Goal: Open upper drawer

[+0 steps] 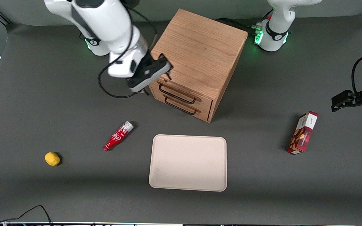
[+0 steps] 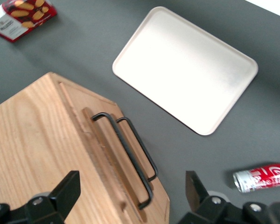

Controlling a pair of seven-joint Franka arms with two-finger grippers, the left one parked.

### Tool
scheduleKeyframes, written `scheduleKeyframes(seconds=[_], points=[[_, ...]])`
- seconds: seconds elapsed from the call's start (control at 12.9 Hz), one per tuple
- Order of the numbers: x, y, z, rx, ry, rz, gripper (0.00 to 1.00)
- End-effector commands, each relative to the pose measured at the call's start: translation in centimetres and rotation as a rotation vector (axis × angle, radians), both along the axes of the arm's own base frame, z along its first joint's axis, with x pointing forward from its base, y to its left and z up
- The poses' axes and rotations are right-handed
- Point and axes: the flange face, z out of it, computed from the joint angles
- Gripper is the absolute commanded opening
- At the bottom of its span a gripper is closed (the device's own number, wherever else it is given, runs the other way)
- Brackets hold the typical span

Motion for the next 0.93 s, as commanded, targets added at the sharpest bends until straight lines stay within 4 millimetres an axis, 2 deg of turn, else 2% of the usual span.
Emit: scheduleKeyframes(seconds=[0.0, 0.47, 0.86], points=[[2.1, -0.2, -2.7, -0.011, -0.008, 0.154, 1.00], [3.3, 1.0, -10.2, -0.020, 0.039, 0.520, 1.00], [3.5, 1.0, -13.9, -0.014, 0.087, 0.577, 1.00]])
